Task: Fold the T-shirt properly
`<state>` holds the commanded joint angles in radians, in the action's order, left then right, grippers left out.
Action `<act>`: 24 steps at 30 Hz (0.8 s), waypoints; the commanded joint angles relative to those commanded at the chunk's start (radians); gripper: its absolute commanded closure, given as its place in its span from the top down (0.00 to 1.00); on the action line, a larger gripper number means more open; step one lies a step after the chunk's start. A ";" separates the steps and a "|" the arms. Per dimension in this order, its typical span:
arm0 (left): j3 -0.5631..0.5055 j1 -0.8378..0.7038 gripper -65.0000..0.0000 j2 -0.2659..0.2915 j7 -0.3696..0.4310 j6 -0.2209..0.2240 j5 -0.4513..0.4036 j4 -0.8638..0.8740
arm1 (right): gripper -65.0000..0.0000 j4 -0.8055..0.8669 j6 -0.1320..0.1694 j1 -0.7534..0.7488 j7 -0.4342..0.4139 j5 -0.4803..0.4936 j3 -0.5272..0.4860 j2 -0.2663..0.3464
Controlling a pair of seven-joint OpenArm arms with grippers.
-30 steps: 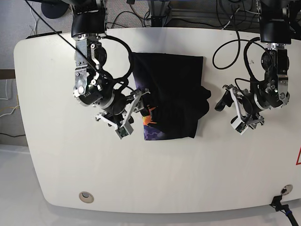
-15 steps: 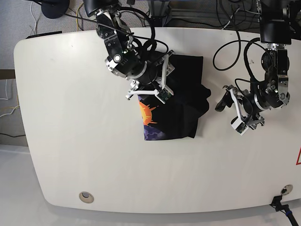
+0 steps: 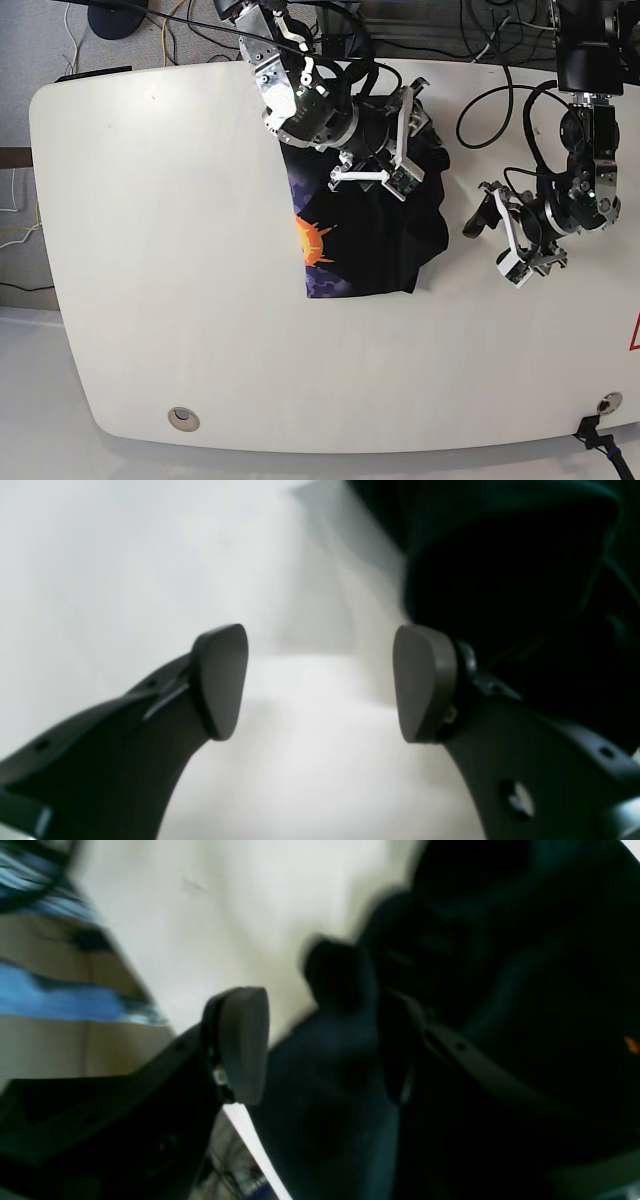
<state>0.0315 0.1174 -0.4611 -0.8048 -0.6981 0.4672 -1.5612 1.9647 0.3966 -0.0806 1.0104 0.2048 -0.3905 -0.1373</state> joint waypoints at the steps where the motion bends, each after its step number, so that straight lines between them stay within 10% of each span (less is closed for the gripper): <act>1: 0.002 0.000 0.66 -0.002 0.000 0.000 0.000 0.000 | 0.51 0.000 0.000 0.017 -0.002 0.000 0.035 0.000; 9: 0.003 0.008 0.66 -0.038 0.000 0.000 0.000 -0.089 | 0.51 -0.109 0.000 0.066 -0.078 0.000 0.141 0.106; 24: 0.064 0.060 0.66 -0.002 -0.002 0.000 0.000 -0.238 | 0.51 -0.044 -0.002 -0.061 -0.091 -0.002 0.011 0.057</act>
<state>0.0959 0.1772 -0.4626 -0.8063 -0.6981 0.4672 -1.7990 1.9202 0.3951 -0.1419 0.9198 0.2033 -0.3798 -0.0806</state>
